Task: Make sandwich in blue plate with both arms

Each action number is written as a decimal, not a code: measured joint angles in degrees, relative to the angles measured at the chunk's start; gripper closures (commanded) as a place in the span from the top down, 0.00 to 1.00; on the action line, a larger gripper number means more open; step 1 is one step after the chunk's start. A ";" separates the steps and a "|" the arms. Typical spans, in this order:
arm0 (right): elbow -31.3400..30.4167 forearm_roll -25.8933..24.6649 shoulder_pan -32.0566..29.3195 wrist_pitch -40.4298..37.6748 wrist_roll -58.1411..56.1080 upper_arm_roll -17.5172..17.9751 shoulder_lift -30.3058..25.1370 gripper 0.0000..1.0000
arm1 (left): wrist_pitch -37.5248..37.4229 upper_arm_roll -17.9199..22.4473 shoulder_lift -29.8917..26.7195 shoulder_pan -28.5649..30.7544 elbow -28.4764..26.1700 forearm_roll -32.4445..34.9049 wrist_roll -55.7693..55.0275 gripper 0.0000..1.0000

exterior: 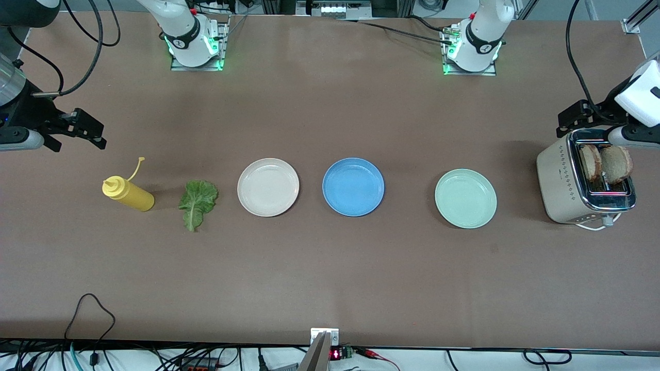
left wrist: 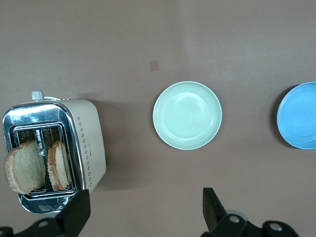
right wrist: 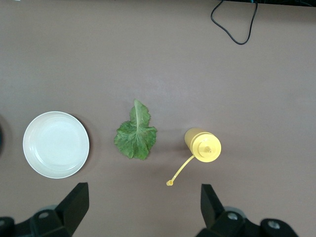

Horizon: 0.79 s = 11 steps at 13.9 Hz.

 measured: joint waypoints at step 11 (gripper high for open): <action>0.04 0.00 0.00 0.00 0.00 0.00 0.00 1.00 | -1.95 0.06 0.33 0.16 -0.16 0.00 -0.14 1.00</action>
